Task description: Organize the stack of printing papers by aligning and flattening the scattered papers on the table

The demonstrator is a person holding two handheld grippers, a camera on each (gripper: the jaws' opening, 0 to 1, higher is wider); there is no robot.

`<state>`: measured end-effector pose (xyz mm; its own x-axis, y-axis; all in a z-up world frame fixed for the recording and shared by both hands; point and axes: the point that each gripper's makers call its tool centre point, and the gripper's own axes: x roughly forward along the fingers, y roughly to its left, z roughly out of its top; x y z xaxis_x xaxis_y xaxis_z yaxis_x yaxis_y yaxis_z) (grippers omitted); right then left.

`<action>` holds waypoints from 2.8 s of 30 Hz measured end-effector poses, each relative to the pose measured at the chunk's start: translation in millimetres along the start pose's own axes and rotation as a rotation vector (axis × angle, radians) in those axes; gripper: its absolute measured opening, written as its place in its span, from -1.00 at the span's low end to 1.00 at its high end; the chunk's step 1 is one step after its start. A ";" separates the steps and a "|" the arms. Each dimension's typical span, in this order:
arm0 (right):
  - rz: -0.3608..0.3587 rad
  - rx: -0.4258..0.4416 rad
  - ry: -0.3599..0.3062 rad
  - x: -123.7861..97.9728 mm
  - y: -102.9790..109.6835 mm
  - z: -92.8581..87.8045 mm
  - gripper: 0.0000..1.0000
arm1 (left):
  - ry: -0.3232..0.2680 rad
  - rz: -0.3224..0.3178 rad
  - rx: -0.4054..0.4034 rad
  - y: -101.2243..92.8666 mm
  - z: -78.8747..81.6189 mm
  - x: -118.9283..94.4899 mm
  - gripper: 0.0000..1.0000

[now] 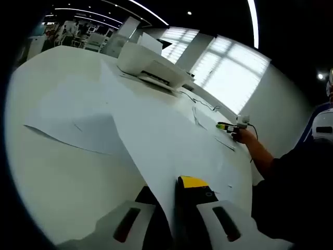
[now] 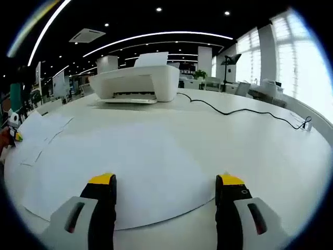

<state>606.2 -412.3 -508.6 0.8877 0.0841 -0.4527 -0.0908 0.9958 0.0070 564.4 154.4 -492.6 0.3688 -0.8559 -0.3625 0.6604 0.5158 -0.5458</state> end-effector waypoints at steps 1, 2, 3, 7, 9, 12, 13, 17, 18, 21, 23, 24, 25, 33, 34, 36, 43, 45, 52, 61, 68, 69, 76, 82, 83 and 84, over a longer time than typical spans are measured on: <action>-0.001 0.000 -0.004 -0.3 0.4 0.1 0.46 | 0.000 0.000 0.000 0.0 0.0 0.1 -0.81; -0.001 0.001 -0.006 -0.2 0.5 0.3 0.46 | 0.000 0.000 0.000 0.0 0.1 0.2 -0.81; -0.001 0.001 -0.009 -0.3 0.5 0.3 0.45 | 0.000 0.000 0.000 0.0 0.1 0.3 -0.81; -0.005 0.005 -0.017 -0.1 0.0 0.8 0.41 | -0.002 0.001 0.002 -0.2 0.3 0.5 -0.81; -0.004 0.011 -0.019 -0.6 1.8 0.7 0.32 | -0.002 0.002 0.004 -0.3 0.3 0.5 -0.81; -0.008 0.014 -0.020 -0.6 1.7 0.5 0.28 | -0.003 0.002 0.006 -0.1 0.4 0.5 -0.81; -0.010 0.016 -0.020 -0.6 1.4 0.3 0.27 | -0.003 0.002 0.006 0.0 0.4 0.4 -0.81; -0.012 0.021 -0.020 -1.1 1.6 0.1 0.17 | -0.004 0.002 0.009 0.2 0.3 0.3 -0.81; -0.012 0.020 -0.021 -1.5 1.2 0.2 0.07 | -0.004 0.002 0.010 0.2 0.2 0.3 -0.81; -0.010 0.026 -0.024 -2.4 1.9 0.1 -0.02 | -0.005 0.002 0.013 -0.1 0.2 0.2 -0.81; -0.006 0.031 -0.025 -2.9 2.8 0.2 -0.11 | -0.005 0.002 0.013 -0.2 0.1 0.2 -0.81; -0.002 0.037 -0.027 -3.3 3.3 0.4 -0.17 | -0.005 0.002 0.013 -0.2 0.2 0.2 -0.81; 0.003 0.043 -0.027 -3.7 3.5 0.4 -0.21 | -0.005 0.002 0.013 -0.2 0.2 0.2 -0.81; 0.050 0.094 -0.035 -7.3 8.7 1.9 -0.57 | -0.005 0.000 0.012 -0.3 0.2 0.2 -0.81; 0.057 0.102 -0.034 -7.8 9.4 1.8 -0.61 | -0.005 0.000 0.012 -0.3 0.3 0.3 -0.81; 0.072 0.118 -0.032 -8.7 10.8 1.6 -0.67 | -0.005 0.001 0.013 -0.4 0.3 0.3 -0.81; 0.114 0.139 -0.030 -12.6 22.3 2.1 -0.80 | -0.006 0.001 0.014 -0.5 0.4 0.2 -0.81; 0.121 0.139 -0.030 -15.0 25.3 2.0 -0.85 | -0.006 0.001 0.013 -0.5 0.4 0.1 -0.81; 0.161 0.183 -0.093 -24.0 31.9 14.1 -0.99 | -0.006 0.001 0.013 -0.4 0.3 -0.1 -0.81; 0.229 0.214 -0.189 -31.9 43.9 37.3 -1.00 | -0.007 0.002 0.015 0.0 0.3 -0.7 -0.81; 0.238 0.169 -0.205 -34.9 51.1 50.7 -1.00 | -0.007 0.002 0.018 0.0 0.3 -1.0 -0.81; 0.238 0.159 -0.207 -35.3 52.1 52.8 -1.00 | -0.007 0.002 0.018 -0.1 0.2 -1.0 -0.81; 0.237 0.103 -0.211 -37.0 57.5 62.1 -1.00 | -0.007 0.001 0.020 -0.2 0.1 -1.0 -0.81; 0.245 0.064 -0.221 -39.1 61.6 70.8 -1.00 | -0.007 0.001 0.019 -0.4 0.2 -0.7 -0.81; 0.248 0.059 -0.224 -39.7 62.3 72.7 -1.00 | -0.007 0.001 0.020 -0.4 0.2 -0.7 -0.81; 0.250 0.055 -0.227 -40.1 63.1 74.1 -1.00 | -0.007 0.001 0.020 -0.7 0.0 -0.5 -0.81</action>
<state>598.4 -350.2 -424.0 0.9194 0.3252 -0.2212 -0.2990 0.9433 0.1440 563.8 154.5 -492.1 0.3740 -0.8557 -0.3577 0.6729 0.5158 -0.5302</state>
